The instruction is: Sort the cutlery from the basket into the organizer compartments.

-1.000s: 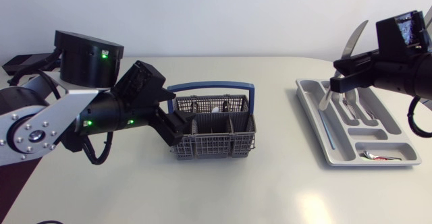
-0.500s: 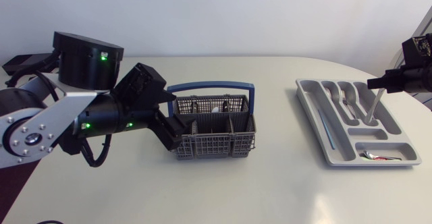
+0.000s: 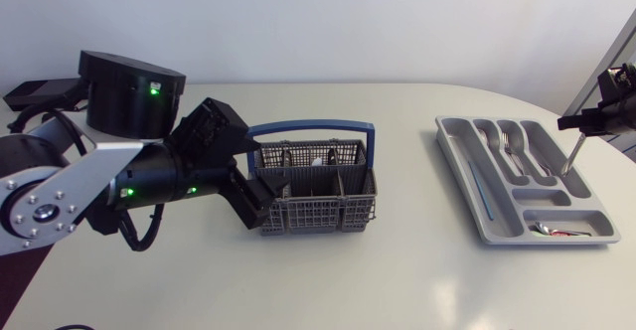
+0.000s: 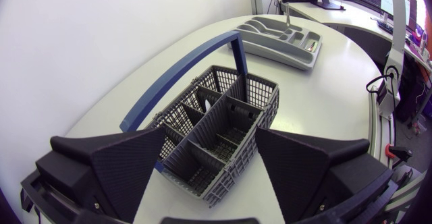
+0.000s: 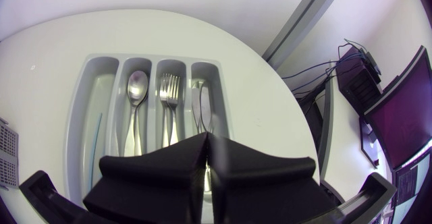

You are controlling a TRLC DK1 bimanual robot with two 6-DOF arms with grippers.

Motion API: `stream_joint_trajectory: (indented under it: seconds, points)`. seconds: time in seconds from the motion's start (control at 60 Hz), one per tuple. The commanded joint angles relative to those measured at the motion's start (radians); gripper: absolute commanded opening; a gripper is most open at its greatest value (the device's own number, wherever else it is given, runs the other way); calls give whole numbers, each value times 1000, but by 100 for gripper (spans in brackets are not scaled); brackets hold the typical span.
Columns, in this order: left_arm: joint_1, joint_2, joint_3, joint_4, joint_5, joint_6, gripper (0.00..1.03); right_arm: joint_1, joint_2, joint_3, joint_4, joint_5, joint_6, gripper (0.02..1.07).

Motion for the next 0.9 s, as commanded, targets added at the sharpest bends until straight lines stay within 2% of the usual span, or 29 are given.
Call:
stream_joint_trajectory:
  seconds: [0.0, 0.45, 0.733, 0.883]
  points:
    - [-12, -13, -26, -4, -9, 16, 92, -18, 62, 54, 9, 12, -32, 8]
    - [-28, -7, -18, -7, -27, 16, 92, -37, 177, 144, -34, 38, -61, 8]
    - [-28, -10, -15, -14, -27, 16, 92, -37, 142, 142, -111, 47, -65, 8]
    - [-36, -8, -18, -13, -27, 16, 92, -27, 189, 164, -126, 78, -70, 8]
